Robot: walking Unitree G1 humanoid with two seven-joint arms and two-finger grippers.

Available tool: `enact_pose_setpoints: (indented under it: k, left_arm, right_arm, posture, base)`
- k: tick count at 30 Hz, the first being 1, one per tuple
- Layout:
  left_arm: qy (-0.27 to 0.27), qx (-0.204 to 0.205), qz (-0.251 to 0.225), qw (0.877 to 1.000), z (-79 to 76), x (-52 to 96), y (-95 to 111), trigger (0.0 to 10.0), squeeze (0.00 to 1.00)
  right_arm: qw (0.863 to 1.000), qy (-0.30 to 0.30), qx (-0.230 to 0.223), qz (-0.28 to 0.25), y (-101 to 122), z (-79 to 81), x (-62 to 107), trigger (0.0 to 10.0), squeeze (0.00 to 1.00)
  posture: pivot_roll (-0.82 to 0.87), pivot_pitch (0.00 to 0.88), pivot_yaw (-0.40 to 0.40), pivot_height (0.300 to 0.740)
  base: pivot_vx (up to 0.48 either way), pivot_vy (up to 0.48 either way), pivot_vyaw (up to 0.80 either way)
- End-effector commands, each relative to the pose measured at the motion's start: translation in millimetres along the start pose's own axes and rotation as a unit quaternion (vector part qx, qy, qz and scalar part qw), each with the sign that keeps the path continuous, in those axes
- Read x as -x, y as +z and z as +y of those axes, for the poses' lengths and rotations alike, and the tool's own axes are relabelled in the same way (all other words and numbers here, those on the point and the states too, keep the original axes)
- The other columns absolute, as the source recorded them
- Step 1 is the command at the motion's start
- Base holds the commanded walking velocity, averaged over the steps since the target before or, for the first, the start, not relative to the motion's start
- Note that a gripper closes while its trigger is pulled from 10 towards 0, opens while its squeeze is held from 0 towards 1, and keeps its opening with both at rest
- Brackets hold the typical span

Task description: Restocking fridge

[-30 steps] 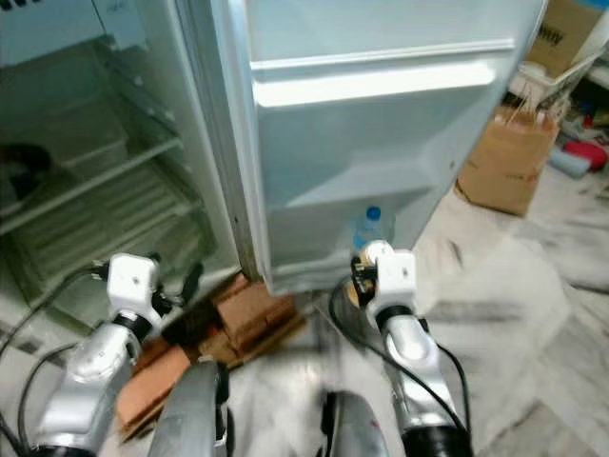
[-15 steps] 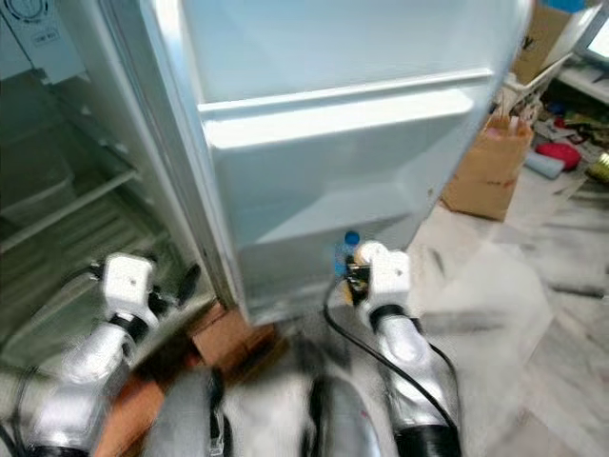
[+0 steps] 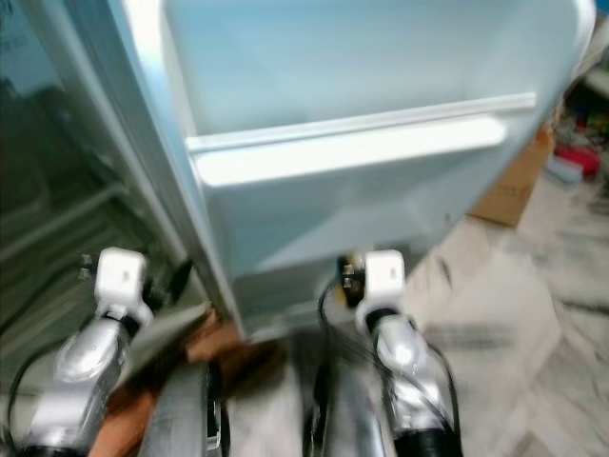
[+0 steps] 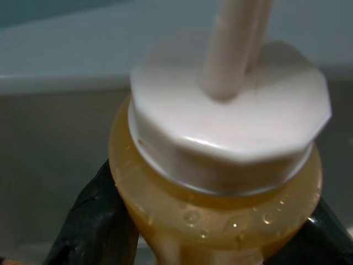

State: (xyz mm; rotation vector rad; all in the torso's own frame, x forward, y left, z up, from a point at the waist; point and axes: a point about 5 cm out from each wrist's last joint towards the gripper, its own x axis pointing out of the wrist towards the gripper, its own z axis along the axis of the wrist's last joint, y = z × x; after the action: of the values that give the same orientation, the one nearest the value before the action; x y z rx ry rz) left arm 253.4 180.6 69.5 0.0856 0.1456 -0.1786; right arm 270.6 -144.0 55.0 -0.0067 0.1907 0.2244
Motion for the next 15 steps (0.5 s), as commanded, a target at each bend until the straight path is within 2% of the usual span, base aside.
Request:
enact_pose_setpoints:
  k: [1,8,12,15]
  left_arm:
    - [-0.007,0.005,0.013,1.000,-4.0,5.4,-5,10.0,0.00]
    - [-0.001,0.000,0.031,1.000,-0.4,24.1,-8,10.0,0.00]
    - [-0.002,-0.001,0.034,0.999,0.6,27.9,-7,10.0,0.00]
    - [0.001,-0.003,0.034,0.999,2.9,29.6,-3,10.0,0.00]
  right_arm:
    - [1.000,0.016,0.004,-0.010,7,1.9,-1.5,10.0,0.00]
    - [0.999,0.048,-0.004,-0.013,8,8.2,-1.7,10.0,0.00]
    - [0.998,0.060,-0.006,-0.014,9,11.1,-3.8,10.0,0.00]
    - [0.997,0.074,-0.002,-0.016,12,14.9,-8.8,10.0,0.00]
  posture:
    - [0.07,0.160,-0.018,0.632]
    - [0.10,0.201,0.000,0.632]
    - [0.11,0.215,0.003,0.623]
    - [0.12,0.225,0.000,0.598]
  base:
    - [0.000,0.000,0.00]
    - [0.000,0.000,0.00]
    - [0.000,0.000,0.00]
    - [0.000,0.000,0.00]
